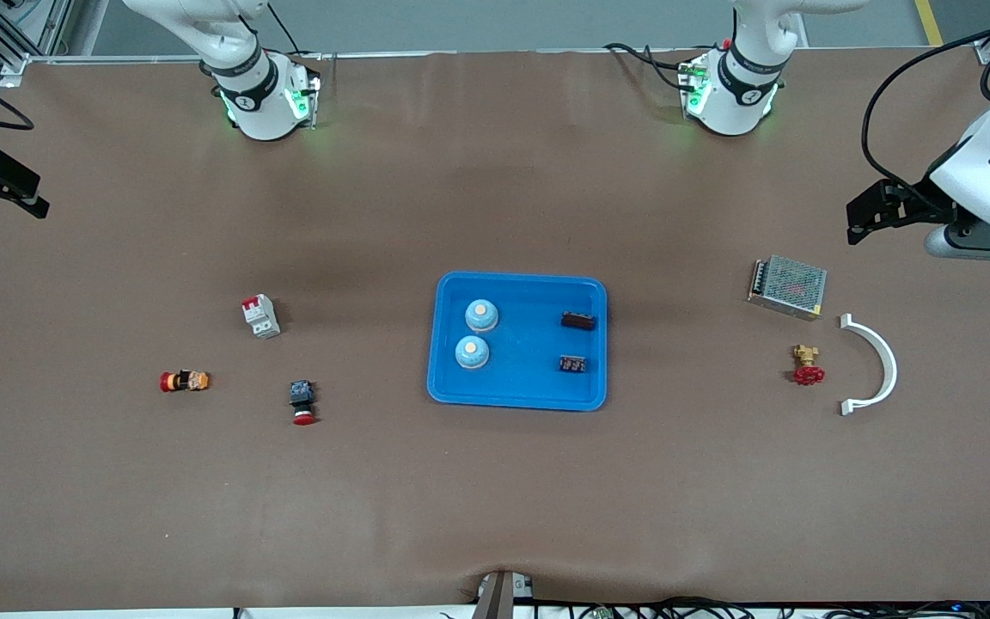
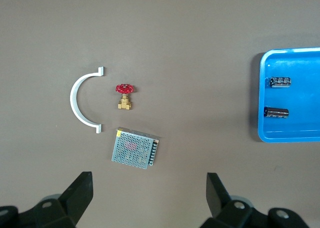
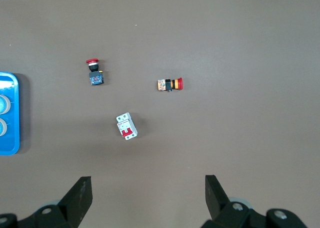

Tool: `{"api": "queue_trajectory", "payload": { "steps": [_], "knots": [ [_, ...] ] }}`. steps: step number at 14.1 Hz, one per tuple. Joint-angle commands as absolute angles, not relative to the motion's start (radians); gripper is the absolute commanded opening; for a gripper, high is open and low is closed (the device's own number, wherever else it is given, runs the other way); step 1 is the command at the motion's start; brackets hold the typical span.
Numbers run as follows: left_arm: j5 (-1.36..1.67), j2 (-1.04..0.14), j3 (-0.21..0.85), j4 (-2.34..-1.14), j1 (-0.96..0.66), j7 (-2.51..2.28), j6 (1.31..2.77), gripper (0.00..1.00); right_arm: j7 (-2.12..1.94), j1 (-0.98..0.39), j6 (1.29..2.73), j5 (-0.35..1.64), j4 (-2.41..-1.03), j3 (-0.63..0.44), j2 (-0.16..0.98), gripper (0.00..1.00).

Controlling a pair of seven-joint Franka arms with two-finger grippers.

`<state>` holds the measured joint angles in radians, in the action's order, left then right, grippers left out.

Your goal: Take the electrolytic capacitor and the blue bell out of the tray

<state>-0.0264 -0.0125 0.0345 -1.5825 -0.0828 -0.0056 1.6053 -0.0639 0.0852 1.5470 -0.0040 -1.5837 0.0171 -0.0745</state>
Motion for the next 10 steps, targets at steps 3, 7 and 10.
{"api": "queue_trajectory", "payload": {
  "steps": [3,7,10],
  "knots": [
    [-0.049,-0.011,0.040,-1.582,-0.080,0.009,1.597,1.00,-0.066,0.100,1.540,-0.018,-1.569,0.028,-0.071,1.00],
    [-0.049,-0.012,0.040,-1.580,-0.080,0.011,1.597,1.00,-0.064,0.100,1.540,-0.017,-1.571,0.028,-0.071,1.00],
    [-0.063,-0.014,0.040,-1.582,-0.083,0.012,1.603,1.00,-0.064,0.095,1.540,-0.017,-1.571,0.028,-0.069,1.00]
  ]
}}
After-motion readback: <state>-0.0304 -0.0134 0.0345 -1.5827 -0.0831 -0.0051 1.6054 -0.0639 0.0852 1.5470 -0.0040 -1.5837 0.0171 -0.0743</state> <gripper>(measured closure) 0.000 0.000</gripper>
